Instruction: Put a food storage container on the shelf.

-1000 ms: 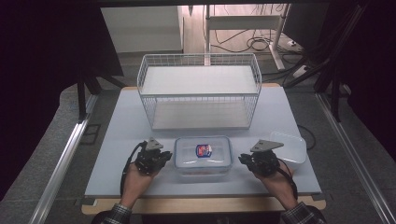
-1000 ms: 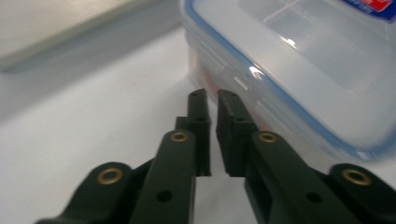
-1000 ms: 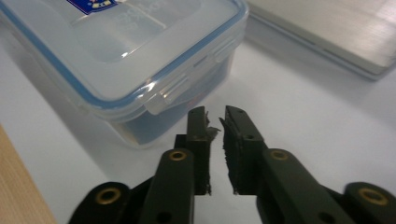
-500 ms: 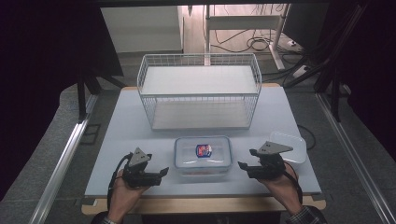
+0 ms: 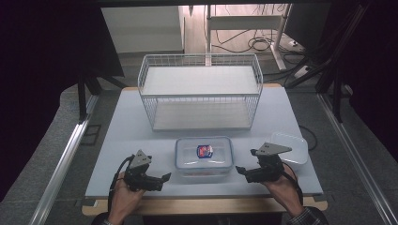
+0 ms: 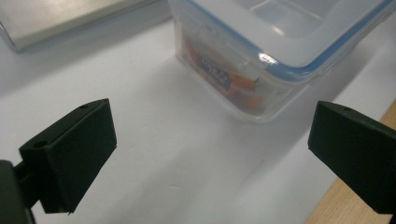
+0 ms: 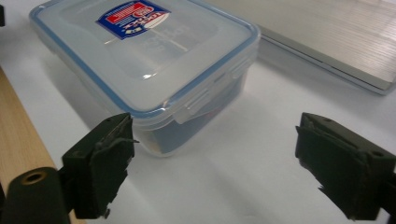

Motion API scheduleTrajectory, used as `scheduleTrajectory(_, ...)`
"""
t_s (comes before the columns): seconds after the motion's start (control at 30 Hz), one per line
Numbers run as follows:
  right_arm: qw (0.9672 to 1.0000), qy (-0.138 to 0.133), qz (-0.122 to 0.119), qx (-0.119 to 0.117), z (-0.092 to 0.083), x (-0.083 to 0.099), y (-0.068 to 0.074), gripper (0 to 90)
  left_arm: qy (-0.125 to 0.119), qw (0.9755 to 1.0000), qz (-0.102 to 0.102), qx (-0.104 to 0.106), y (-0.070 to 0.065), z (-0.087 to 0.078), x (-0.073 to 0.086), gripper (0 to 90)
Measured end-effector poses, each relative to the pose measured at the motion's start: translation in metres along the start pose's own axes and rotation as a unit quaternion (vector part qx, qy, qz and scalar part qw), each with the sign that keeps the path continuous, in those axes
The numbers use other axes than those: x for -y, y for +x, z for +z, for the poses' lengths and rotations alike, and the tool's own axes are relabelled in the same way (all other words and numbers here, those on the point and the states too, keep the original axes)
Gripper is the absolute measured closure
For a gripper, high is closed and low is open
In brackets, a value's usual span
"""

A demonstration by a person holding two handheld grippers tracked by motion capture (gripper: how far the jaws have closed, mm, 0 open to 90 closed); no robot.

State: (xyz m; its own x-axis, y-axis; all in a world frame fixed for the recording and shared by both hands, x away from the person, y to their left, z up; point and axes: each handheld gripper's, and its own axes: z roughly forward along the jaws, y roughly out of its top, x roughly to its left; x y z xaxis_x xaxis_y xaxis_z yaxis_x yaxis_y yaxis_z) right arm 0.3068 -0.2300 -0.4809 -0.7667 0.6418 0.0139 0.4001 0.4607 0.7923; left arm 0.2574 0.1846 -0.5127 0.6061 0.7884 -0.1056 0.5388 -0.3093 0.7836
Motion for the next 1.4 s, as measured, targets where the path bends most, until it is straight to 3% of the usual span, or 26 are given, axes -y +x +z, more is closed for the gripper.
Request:
scheduleTrajectory(0.07, 0.9999, 0.002, -0.008, -0.005, 0.001, -0.002, 0.002, 9.6, -0.004, 0.9999, 0.007, -0.008, 0.0, 0.001, -0.001, 0.0)
scheduleTrajectory(0.17, 0.9998, 0.006, -0.002, -0.02, 0.004, -0.003, 0.002, 6.7, -0.005, 0.9999, 0.013, -0.009, -0.001, 0.0, -0.003, 0.1)
scheduleTrajectory(0.27, 0.9996, 0.007, -0.007, -0.025, 0.005, -0.006, 0.003, 5.9, 0.002, 0.9999, 0.008, -0.005, -0.001, -0.001, -0.007, 1.2)
scheduleTrajectory(0.33, 0.9991, 0.008, -0.003, -0.042, 0.007, -0.011, 0.006, 1.8, 0.009, 0.9999, 0.007, 0.004, -0.002, -0.001, -0.011, 2.5)
scheduleTrajectory(0.43, 0.9993, 0.004, 0.003, -0.038, 0.007, -0.015, 0.009, 1.2, 0.01, 0.9998, 0.018, -0.001, -0.005, -0.002, -0.015, 0.9)
scheduleTrajectory(0.53, 0.9989, 0.001, 0.001, -0.047, 0.008, -0.023, 0.011, 0.5, 0.002, 0.9997, 0.017, 0.02, -0.006, -0.002, -0.027, 1.1)
scheduleTrajectory(0.63, 0.9986, 0.019, 0.012, -0.049, 0.01, -0.027, 0.01, 1.5, 0.002, 0.9996, 0.019, 0.023, -0.005, 0.001, -0.034, 3.2)
scheduleTrajectory(0.7, 0.9969, 0.038, 0.026, -0.064, 0.014, -0.032, 0.007, 2.6, 0.005, 0.9992, 0.0, 0.039, -0.002, 0.009, -0.039, 4.1)
scheduleTrajectory(0.73, 0.9969, 0.038, 0.026, -0.064, 0.014, -0.032, 0.007, 2.6, 0.005, 0.9992, 0.0, 0.039, -0.002, 0.009, -0.039, 5.0)
scheduleTrajectory(0.77, 0.996, 0.054, 0.029, -0.064, 0.017, -0.034, 0.005, 4.1, 0.01, 0.9991, -0.004, 0.04, -0.001, 0.014, -0.04, 5.5)
scheduleTrajectory(1.03, 0.9962, 0.061, 0.029, -0.055, 0.033, -0.043, -0.001, 15.8, 0.008, 0.9994, 0.006, 0.034, 0.001, 0.024, -0.055, 12.0)
scheduleTrajectory(1.17, 0.9949, 0.064, 0.05, -0.06, 0.046, -0.044, -0.008, 16.3, 0.018, 0.9984, -0.007, 0.052, 0.004, 0.036, -0.055, 11.4)
scheduleTrajectory(1.27, 0.9921, 0.065, 0.075, -0.077, 0.051, -0.042, -0.013, 14.1, 0.029, 0.9953, -0.027, 0.088, 0.009, 0.046, -0.053, 7.6)
scheduleTrajectory(1.37, 0.9872, 0.07, 0.096, -0.106, 0.056, -0.039, -0.018, 11.4, 0.034, 0.9905, -0.05, 0.123, 0.011, 0.052, -0.051, 5.8)
scheduleTrajectory(1.4, 0.9857, 0.071, 0.102, -0.114, 0.057, -0.037, -0.02, 11.3, 0.034, 0.9905, -0.05, 0.123, 0.011, 0.052, -0.051, 5.7)
